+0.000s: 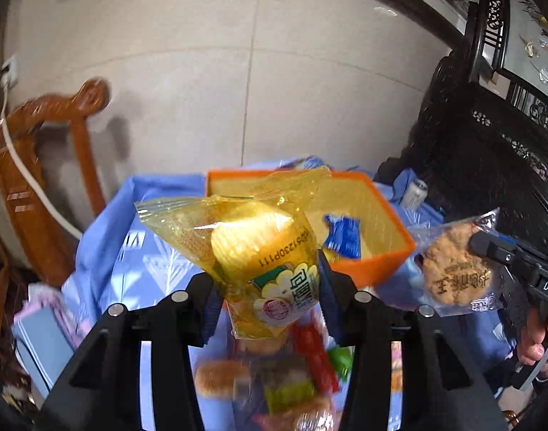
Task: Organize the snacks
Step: 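Carry the yellow bag into the box with the left gripper while the right gripper carries a cookie pack there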
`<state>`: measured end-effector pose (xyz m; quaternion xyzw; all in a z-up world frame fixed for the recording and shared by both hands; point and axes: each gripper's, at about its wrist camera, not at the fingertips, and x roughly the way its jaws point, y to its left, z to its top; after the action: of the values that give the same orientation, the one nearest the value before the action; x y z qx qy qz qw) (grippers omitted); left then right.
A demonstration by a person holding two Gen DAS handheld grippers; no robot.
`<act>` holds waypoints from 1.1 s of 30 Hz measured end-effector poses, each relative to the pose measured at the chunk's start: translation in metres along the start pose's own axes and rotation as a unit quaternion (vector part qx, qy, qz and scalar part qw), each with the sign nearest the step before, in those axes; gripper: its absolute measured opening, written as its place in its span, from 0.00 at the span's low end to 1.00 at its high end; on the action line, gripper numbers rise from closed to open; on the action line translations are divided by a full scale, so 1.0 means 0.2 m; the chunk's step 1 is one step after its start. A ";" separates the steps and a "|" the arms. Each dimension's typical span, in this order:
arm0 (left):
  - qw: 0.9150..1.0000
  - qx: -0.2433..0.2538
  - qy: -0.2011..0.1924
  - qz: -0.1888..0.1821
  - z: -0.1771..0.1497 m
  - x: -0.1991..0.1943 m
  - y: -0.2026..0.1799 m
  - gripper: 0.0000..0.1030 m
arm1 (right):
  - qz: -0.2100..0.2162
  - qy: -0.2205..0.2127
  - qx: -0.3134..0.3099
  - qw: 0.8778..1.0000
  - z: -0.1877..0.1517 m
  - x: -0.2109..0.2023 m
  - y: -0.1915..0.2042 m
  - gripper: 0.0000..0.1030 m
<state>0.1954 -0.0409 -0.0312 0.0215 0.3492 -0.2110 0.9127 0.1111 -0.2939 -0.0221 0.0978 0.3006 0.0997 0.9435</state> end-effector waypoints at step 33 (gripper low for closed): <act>0.997 0.006 0.002 0.077 0.30 0.29 -0.15 0.96 | -0.043 -0.036 0.018 0.998 0.25 0.21 -0.06 0.89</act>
<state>0.2601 -0.1013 -0.0206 0.0544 0.3468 -0.1427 0.9254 0.1765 -0.3015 -0.0078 0.1055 0.2721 0.0503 0.9551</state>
